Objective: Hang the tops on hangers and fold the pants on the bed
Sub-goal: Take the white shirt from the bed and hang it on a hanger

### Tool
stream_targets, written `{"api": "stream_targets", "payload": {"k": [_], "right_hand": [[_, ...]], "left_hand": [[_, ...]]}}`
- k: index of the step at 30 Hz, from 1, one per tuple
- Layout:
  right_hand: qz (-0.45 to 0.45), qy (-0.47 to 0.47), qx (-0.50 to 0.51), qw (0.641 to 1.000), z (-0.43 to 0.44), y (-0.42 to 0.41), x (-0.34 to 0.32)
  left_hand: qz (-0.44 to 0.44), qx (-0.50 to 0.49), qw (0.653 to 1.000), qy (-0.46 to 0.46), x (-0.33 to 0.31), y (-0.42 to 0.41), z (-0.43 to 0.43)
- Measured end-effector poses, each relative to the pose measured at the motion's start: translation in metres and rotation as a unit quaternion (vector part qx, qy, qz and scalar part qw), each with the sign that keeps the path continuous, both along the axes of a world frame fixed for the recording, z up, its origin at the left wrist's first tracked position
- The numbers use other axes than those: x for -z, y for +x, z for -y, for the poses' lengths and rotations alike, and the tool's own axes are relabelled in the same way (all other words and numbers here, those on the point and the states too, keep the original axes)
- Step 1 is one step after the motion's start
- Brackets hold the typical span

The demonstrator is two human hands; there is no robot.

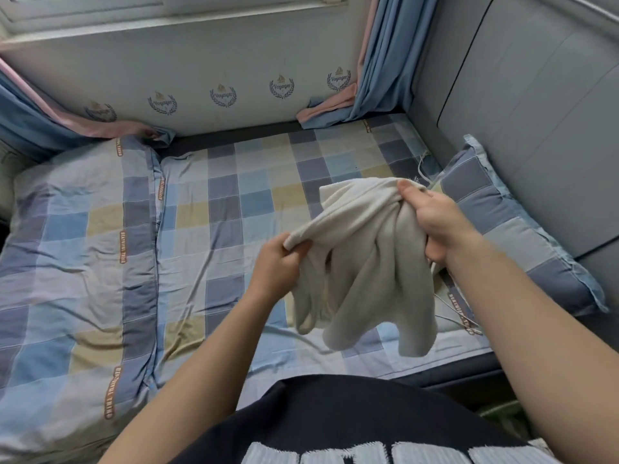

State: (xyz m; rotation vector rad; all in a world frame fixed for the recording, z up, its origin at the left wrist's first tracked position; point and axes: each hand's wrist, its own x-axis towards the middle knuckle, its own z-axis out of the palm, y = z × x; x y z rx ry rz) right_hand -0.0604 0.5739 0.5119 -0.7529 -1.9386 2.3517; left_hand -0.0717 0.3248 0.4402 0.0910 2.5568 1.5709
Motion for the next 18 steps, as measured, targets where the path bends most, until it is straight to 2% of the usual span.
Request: {"api": "stream_targets", "payload": {"k": [3, 5, 6, 8, 10, 11, 12, 13, 14, 15, 18], "right_hand": [[0.018, 0.075, 0.037, 0.996, -0.009, 0.003, 0.013], [0.031, 0.086, 0.054, 0.994, -0.011, 0.007, 0.023], [0.032, 0.069, 0.063, 0.995, -0.01, 0.01, 0.027], [0.025, -0.03, 0.075, 0.996, -0.008, 0.017, 0.038], [0.024, -0.131, 0.081, 0.988, -0.004, 0.025, 0.049], [0.021, -0.161, 0.076, 0.984, -0.003, 0.029, 0.053], [0.017, -0.182, 0.071, 0.981, -0.002, 0.032, 0.056], [0.016, -0.192, 0.071, 0.979, -0.001, 0.034, 0.059], [0.014, -0.201, 0.073, 0.977, -0.001, 0.036, 0.06], [0.012, -0.203, 0.077, 0.976, -0.002, 0.037, 0.061], [-0.005, -0.208, 0.083, 0.975, -0.012, 0.044, 0.068]], "left_hand": [[0.007, -0.019, 0.998, 0.063, -0.018, -0.009, 0.009], [0.02, -0.037, 0.995, 0.089, -0.027, -0.013, 0.015], [0.023, -0.06, 0.994, 0.089, -0.031, -0.015, 0.016], [0.055, -0.091, 0.994, 0.037, -0.034, -0.016, 0.015], [0.204, -0.072, 0.976, -0.001, -0.03, -0.01, 0.012], [0.324, -0.04, 0.945, 0.023, -0.023, -0.005, 0.012], [0.434, -0.001, 0.899, 0.064, -0.015, 0.004, 0.012], [0.494, 0.042, 0.862, 0.104, -0.007, 0.016, 0.012], [0.509, 0.075, 0.847, 0.135, 0.001, 0.025, 0.01], [0.492, 0.082, 0.853, 0.158, 0.01, 0.032, 0.007], [0.338, -0.01, 0.919, 0.202, 0.019, 0.036, -0.007]]}}
